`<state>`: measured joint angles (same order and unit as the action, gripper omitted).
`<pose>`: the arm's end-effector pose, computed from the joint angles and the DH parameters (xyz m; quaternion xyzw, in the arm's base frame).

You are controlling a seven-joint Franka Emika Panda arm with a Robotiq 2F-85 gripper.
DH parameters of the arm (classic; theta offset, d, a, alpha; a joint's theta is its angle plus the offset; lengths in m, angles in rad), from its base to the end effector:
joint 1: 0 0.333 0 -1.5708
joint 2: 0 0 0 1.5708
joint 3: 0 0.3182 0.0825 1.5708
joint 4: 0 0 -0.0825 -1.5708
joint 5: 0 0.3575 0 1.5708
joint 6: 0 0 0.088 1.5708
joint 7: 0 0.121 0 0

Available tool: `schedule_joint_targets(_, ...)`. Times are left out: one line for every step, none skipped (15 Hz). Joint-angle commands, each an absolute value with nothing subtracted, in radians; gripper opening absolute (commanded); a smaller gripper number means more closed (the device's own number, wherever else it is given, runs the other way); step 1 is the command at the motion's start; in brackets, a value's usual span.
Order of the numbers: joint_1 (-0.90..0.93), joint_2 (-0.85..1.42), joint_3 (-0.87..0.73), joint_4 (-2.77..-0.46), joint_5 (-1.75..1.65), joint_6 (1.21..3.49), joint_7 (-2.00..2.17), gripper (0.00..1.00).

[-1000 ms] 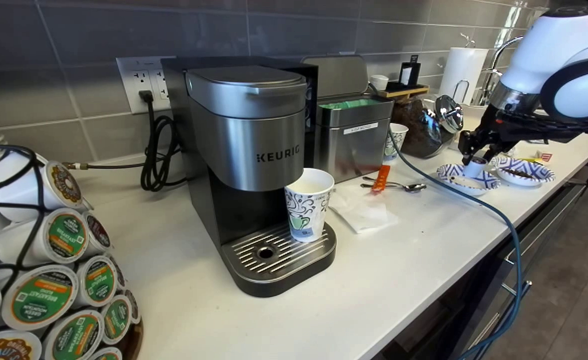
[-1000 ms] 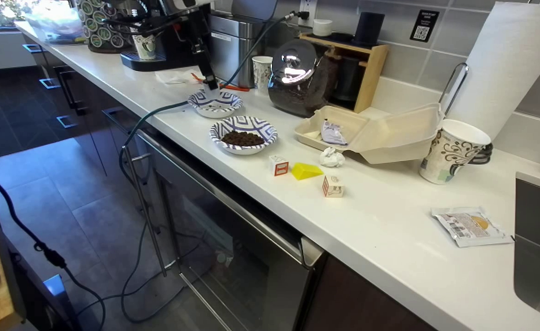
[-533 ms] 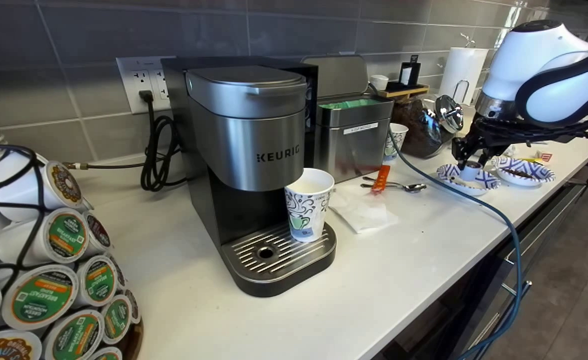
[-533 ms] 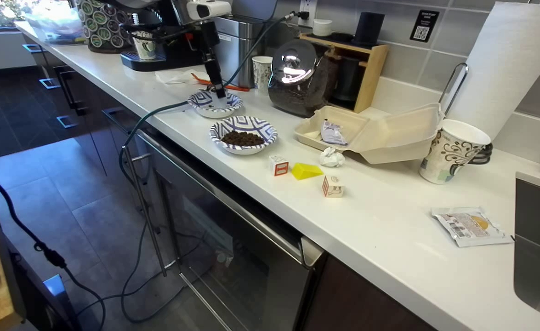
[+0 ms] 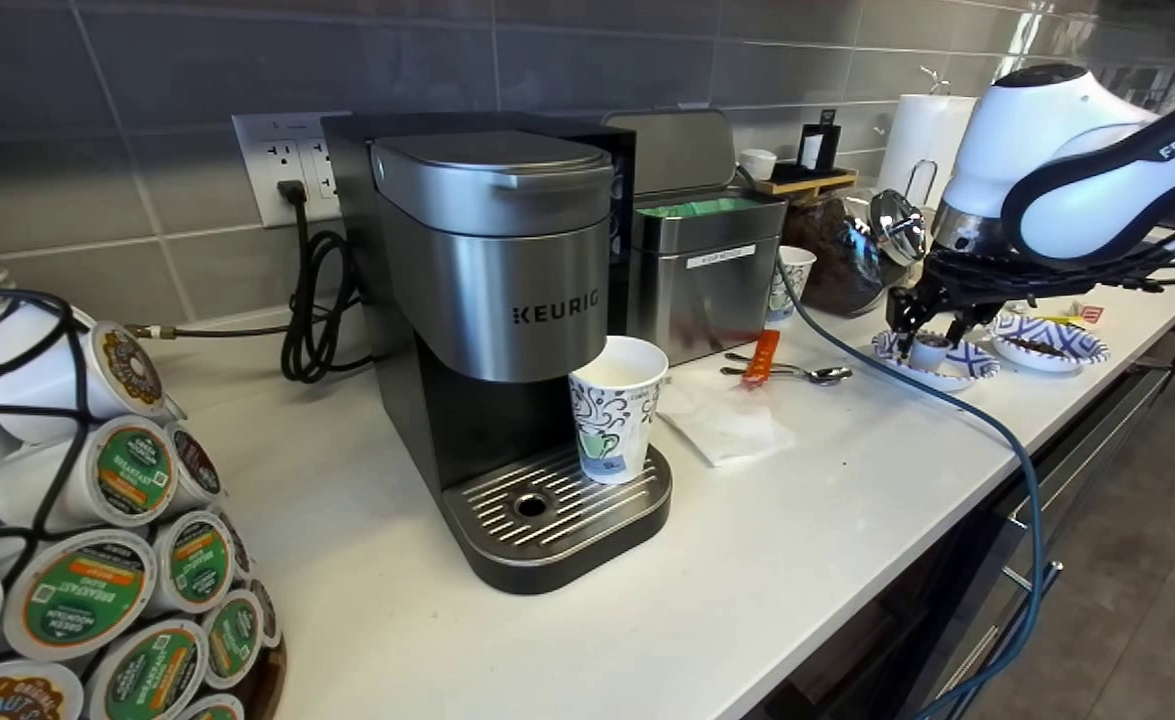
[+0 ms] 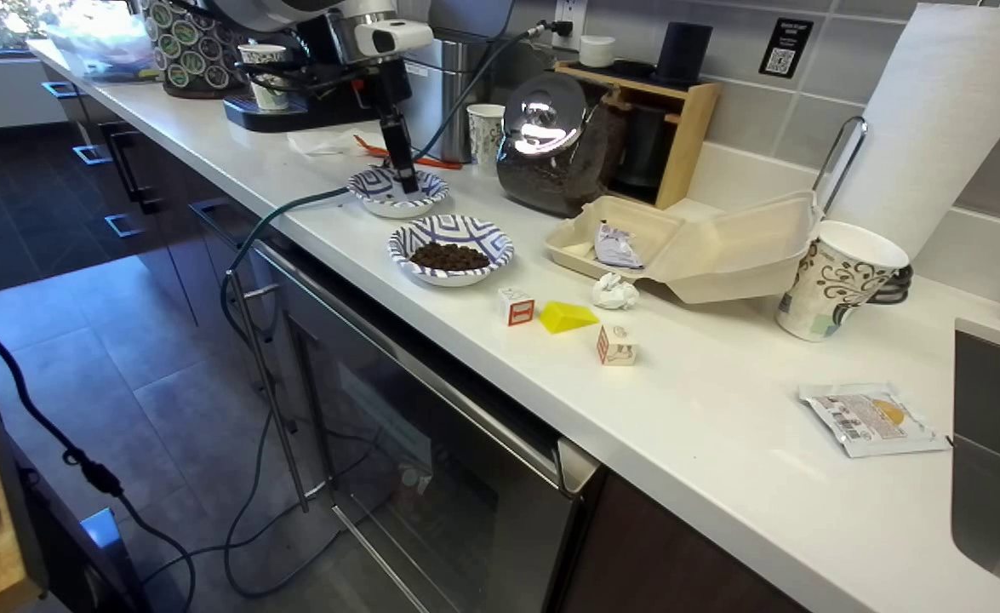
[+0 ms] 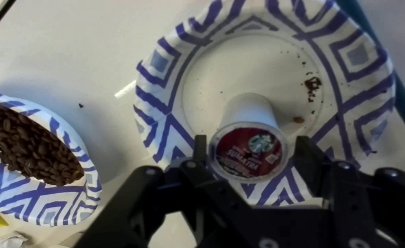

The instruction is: Put the coffee capsule on the white plate on the left

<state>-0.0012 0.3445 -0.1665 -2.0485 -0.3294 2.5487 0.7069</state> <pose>0.5871 -0.0940 0.2954 0.9445 -0.2924 0.1076 0.1044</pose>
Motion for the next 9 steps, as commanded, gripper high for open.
schedule_joint_targets(0.042, 0.272, -0.183, -2.081, -0.315, 2.527, 0.733, 0.99)
schedule_joint_targets(0.060, 0.228, -0.186, -2.108, -0.335, 2.526, 0.753, 1.00)
schedule_joint_targets(0.073, 0.177, -0.175, -2.138, -0.336, 2.517, 0.758, 1.00)
schedule_joint_targets(0.076, 0.138, -0.157, -2.160, -0.329, 2.523, 0.739, 1.00)
schedule_joint_targets(0.070, 0.096, -0.122, -2.191, -0.292, 2.544, 0.672, 1.00)
schedule_joint_targets(0.063, 0.060, -0.085, -2.220, -0.242, 2.568, 0.594, 1.00)
schedule_joint_targets(0.067, 0.029, -0.060, -2.240, -0.213, 2.569, 0.553, 1.00)
schedule_joint_targets(0.056, 0.122, -0.086, -2.145, -0.268, 2.546, 0.632, 1.00)
schedule_joint_targets(0.056, 0.094, -0.067, -2.159, -0.259, 2.546, 0.623, 0.99)
